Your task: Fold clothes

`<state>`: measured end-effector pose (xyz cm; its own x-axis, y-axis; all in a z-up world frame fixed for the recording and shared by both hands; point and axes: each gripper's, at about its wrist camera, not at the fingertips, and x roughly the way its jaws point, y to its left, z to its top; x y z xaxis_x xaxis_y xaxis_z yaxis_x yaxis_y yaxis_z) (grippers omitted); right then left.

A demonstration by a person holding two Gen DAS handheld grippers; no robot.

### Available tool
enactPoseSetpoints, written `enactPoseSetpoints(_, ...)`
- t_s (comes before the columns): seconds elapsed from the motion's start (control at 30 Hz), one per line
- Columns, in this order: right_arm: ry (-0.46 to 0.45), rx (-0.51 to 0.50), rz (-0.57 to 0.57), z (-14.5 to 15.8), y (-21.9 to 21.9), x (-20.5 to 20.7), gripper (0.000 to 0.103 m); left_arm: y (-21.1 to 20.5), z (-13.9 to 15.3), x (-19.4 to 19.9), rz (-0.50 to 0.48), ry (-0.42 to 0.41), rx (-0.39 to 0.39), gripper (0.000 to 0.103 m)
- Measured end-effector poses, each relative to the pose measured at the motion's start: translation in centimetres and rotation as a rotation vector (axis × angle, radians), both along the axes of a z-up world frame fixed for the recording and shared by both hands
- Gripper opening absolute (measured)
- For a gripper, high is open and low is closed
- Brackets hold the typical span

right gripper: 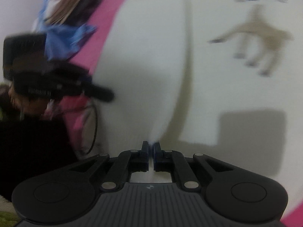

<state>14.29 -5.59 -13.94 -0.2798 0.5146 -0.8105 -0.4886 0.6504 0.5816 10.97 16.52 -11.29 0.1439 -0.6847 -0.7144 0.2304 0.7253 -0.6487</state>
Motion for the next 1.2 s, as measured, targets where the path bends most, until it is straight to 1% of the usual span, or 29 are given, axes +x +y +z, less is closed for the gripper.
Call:
enactPoseSetpoints(0.07,0.021,0.027,0.040,-0.4,1.8,-0.9,0.005,0.9,0.4,-0.4,-0.018,-0.001,0.035,0.008)
enactPoseSetpoints(0.13,0.034,0.043,0.076,-1.0,3.5,-1.5,0.006,1.6,0.0,-0.7,-0.020,0.008,0.067,0.008)
enactPoseSetpoints(0.23,0.055,0.038,0.111,-2.2,5.4,-2.2,0.006,2.2,-1.0,-0.9,-0.022,0.039,0.088,0.008)
enactPoseSetpoints(0.37,0.072,0.037,0.128,-2.9,7.3,-2.6,0.006,2.6,-0.5,-0.9,-0.039,0.018,0.092,0.008)
enactPoseSetpoints(0.47,0.082,0.057,0.134,-3.0,8.7,-2.5,0.006,3.2,-0.3,-1.0,-0.043,0.021,0.119,0.008)
enactPoseSetpoints(0.57,0.096,0.060,0.128,-3.6,8.0,-2.9,0.006,3.5,-1.1,-1.3,-0.057,0.039,0.171,0.008)
enactPoseSetpoints(0.63,0.079,0.043,0.135,-4.5,8.3,-3.4,0.006,3.4,-2.2,-1.5,-0.057,0.051,0.188,0.009)
enactPoseSetpoints(0.73,0.043,0.025,0.146,-5.6,7.4,-4.2,0.006,3.1,-4.0,-1.7,-0.044,0.070,0.212,0.009)
enactPoseSetpoints(0.77,0.048,0.027,0.135,-5.6,7.2,-4.2,0.006,3.0,-4.4,-1.6,-0.034,0.077,0.213,0.009)
enactPoseSetpoints(0.8,0.053,0.029,0.124,-5.6,7.0,-4.1,0.006,3.0,-4.6,-1.7,-0.020,0.085,0.196,0.009)
enactPoseSetpoints(0.83,0.059,0.031,0.113,-5.5,6.9,-4.1,0.006,3.0,-4.3,-1.8,-0.019,0.078,0.176,0.009)
enactPoseSetpoints(0.9,0.088,0.075,0.095,-4.5,6.3,-4.1,0.006,3.0,-3.5,-1.9,-0.029,0.053,0.142,0.009)
enactPoseSetpoints(0.93,0.077,0.080,0.102,-4.2,6.4,-4.2,0.006,3.0,-3.1,-1.9,-0.035,0.043,0.140,0.009)
enactPoseSetpoints(0.97,0.064,0.085,0.110,-3.9,6.5,-4.3,0.006,3.0,-3.2,-1.9,-0.044,0.041,0.169,0.010)
enactPoseSetpoints(1.0,0.053,0.061,0.119,-4.4,6.6,-4.5,0.006,2.7,-3.5,-1.9,-0.056,0.052,0.216,0.011)
enactPoseSetpoints(1.03,0.043,0.035,0.127,-5.0,6.7,-4.7,0.008,2.4,-4.0,-1.8,-0.067,0.082,0.266,0.015)
enactPoseSetpoints(1.07,0.032,0.009,0.136,-5.5,6.7,-4.9,0.005,2.2,-4.4,-1.8,-0.077,0.113,0.284,0.017)
enactPoseSetpoints(1.1,0.035,0.010,0.128,-5.8,6.3,-5.0,0.006,2.1,-4.2,-1.8,-0.088,0.127,0.273,0.020)
enactPoseSetpoints(1.13,0.054,0.009,0.133,-5.7,6.1,-4.8,0.007,2.1,-4.0,-1.8,-0.099,0.142,0.262,0.027)
enactPoseSetpoints(1.17,0.074,0.007,0.139,-5.5,5.9,-4.5,0.015,2.1,-3.7,-1.9,-0.110,0.151,0.249,0.029)
enactPoseSetpoints(1.2,0.064,0.008,0.160,-4.7,5.5,-4.0,0.020,2.3,-3.0,-1.9,-0.118,0.135,0.232,0.032)
